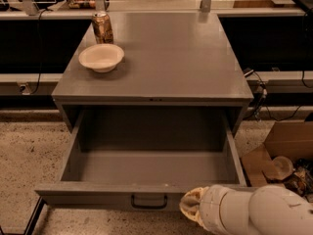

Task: Close top drawer

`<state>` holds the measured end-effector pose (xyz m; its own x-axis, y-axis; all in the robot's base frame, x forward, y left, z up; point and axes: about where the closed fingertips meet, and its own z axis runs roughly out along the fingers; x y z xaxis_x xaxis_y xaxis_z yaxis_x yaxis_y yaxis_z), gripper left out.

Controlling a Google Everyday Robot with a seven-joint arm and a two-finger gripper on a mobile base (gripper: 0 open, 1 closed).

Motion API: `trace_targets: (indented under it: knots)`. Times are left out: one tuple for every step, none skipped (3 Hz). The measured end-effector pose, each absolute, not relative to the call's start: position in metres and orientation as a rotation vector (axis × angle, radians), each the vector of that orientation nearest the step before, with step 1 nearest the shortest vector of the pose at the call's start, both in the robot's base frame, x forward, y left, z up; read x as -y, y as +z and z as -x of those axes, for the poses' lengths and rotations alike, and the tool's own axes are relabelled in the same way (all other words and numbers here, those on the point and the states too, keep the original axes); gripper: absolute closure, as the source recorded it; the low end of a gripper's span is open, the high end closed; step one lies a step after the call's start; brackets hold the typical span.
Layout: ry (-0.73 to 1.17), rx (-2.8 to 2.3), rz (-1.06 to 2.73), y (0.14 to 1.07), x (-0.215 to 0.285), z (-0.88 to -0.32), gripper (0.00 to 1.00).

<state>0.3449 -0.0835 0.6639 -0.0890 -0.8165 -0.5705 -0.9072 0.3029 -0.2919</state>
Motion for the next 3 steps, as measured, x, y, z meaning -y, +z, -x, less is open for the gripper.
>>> trace_targets:
  knots:
    - [0.157,-1.896,1.521,0.664,0.077,-0.362,1.00]
    - [0.150,-1.851,1.504,0.674,0.073,-0.382,1.00]
    - [0.130,-1.776,1.474,0.690,0.080,-0.424,1.00]
